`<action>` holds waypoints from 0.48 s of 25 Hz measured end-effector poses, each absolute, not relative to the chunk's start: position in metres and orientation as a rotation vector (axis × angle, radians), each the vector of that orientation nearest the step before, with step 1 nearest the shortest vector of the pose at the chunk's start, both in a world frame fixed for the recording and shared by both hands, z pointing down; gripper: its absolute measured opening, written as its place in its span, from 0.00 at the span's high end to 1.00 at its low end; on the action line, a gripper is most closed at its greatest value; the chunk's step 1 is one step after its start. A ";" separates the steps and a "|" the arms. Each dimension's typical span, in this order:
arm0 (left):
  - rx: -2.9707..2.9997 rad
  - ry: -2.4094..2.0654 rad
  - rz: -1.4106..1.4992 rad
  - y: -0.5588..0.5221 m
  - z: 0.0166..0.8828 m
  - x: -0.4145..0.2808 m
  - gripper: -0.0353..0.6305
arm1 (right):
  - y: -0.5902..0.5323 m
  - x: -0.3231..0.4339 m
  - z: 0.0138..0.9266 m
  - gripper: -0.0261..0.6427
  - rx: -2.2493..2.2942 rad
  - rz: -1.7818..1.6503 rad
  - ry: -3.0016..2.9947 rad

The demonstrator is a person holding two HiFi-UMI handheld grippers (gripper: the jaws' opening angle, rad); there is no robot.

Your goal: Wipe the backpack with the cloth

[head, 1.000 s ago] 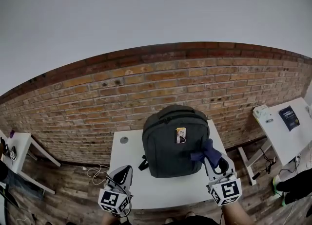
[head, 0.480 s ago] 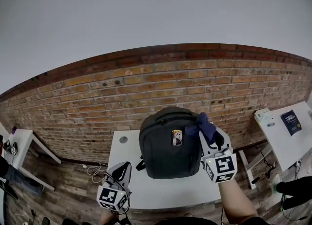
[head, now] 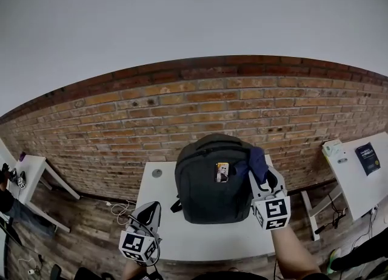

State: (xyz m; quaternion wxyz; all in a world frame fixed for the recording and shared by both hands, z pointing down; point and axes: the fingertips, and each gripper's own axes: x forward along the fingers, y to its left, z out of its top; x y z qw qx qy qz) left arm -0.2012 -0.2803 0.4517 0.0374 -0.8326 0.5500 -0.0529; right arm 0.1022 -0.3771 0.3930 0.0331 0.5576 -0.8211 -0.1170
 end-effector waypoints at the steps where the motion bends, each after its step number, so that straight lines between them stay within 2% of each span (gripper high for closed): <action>1: -2.552 1.695 -0.163 -0.281 0.452 -0.203 0.95 | -0.376 0.103 0.396 0.76 1.712 -0.351 -2.530; 12: -2.542 1.684 -0.190 -0.290 0.453 -0.200 0.95 | -0.364 0.109 0.456 0.77 1.631 -0.150 -2.532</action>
